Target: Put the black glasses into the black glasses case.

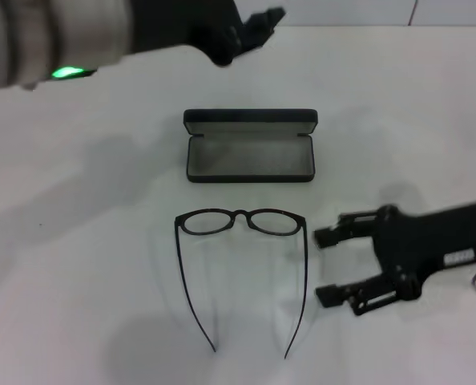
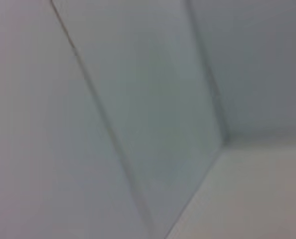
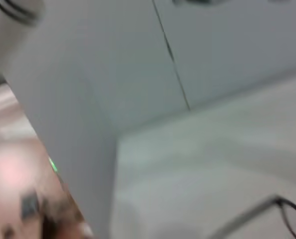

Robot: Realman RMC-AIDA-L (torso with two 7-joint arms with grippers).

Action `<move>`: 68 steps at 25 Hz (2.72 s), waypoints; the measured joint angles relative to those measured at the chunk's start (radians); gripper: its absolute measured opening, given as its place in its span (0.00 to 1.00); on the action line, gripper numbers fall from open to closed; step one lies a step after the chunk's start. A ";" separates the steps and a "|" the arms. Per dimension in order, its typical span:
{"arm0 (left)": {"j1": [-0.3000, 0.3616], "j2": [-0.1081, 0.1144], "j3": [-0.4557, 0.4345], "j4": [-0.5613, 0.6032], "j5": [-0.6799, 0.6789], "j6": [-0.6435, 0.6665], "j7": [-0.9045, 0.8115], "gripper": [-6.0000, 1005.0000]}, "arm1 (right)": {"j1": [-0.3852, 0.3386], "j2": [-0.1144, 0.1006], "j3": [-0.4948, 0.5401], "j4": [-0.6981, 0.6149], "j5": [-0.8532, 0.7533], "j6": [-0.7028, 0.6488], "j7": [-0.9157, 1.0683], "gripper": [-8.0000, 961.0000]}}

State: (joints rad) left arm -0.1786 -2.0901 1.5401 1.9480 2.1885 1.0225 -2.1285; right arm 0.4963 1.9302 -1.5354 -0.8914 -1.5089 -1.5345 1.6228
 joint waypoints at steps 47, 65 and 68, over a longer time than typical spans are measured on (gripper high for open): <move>0.084 0.016 -0.543 -1.280 -0.782 0.825 0.934 0.42 | 0.605 0.098 -0.327 0.166 -0.416 0.398 0.256 0.65; 0.072 0.023 -0.545 -1.331 -0.788 0.831 0.953 0.42 | 0.420 0.094 -0.315 -0.070 -0.502 0.385 0.276 0.07; 0.078 0.024 -0.545 -1.331 -0.789 0.864 0.957 0.42 | 0.320 0.093 -0.279 -0.200 -0.541 0.374 0.286 0.05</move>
State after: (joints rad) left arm -0.1005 -2.0663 0.9956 0.6166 1.3992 1.8862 -1.1712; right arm 0.8166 2.0235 -1.8148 -1.0914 -2.0502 -1.1601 1.9086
